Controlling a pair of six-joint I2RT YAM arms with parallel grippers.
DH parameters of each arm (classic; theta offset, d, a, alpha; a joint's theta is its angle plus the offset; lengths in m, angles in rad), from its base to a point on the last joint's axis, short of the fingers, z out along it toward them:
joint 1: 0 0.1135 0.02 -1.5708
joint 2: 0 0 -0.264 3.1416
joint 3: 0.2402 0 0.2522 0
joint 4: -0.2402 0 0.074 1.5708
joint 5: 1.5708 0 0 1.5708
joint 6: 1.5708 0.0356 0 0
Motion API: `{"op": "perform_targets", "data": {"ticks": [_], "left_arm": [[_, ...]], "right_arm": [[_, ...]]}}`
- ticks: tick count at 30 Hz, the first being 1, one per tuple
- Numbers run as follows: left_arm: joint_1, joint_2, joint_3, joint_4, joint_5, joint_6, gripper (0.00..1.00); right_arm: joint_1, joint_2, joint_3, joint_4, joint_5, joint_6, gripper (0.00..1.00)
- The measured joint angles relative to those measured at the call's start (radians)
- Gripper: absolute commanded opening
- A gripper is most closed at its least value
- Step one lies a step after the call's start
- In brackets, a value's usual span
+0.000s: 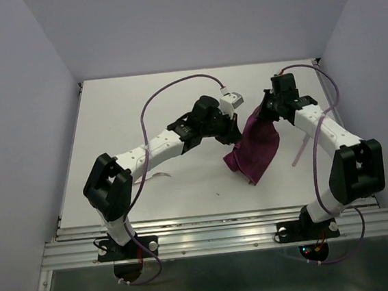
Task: Fold the napkin into a case and place the utensils inside
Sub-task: Turn over the upper triangle folded napkin at the center of the board.
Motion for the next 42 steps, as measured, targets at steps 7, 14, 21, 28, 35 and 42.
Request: {"op": "perform_targets", "data": {"ticks": [7,14,21,28,35,42], "left_arm": [[0.054,0.016,0.002,-0.002,0.004,0.014,0.0],[0.056,0.018,0.071,-0.031,0.015,0.028,0.0],[0.007,-0.01,0.112,-0.055,0.011,0.027,0.0],[-0.184,-0.033,0.215,-0.068,-0.034,0.027,0.0],[-0.259,-0.033,0.225,-0.089,-0.021,0.003,0.0],[-0.246,-0.035,0.166,-0.016,0.032,-0.017,0.0]], "right_arm": [[0.012,0.141,0.104,0.056,-0.078,0.027,0.01],[0.013,0.103,0.14,0.064,-0.057,0.035,0.01],[0.013,-0.135,0.105,0.041,0.038,0.024,0.01],[0.011,-0.431,0.034,-0.075,0.154,-0.013,0.01],[0.01,-0.582,0.01,-0.25,0.275,-0.057,0.01],[0.011,-0.47,0.055,-0.323,0.233,-0.119,0.01]]}}
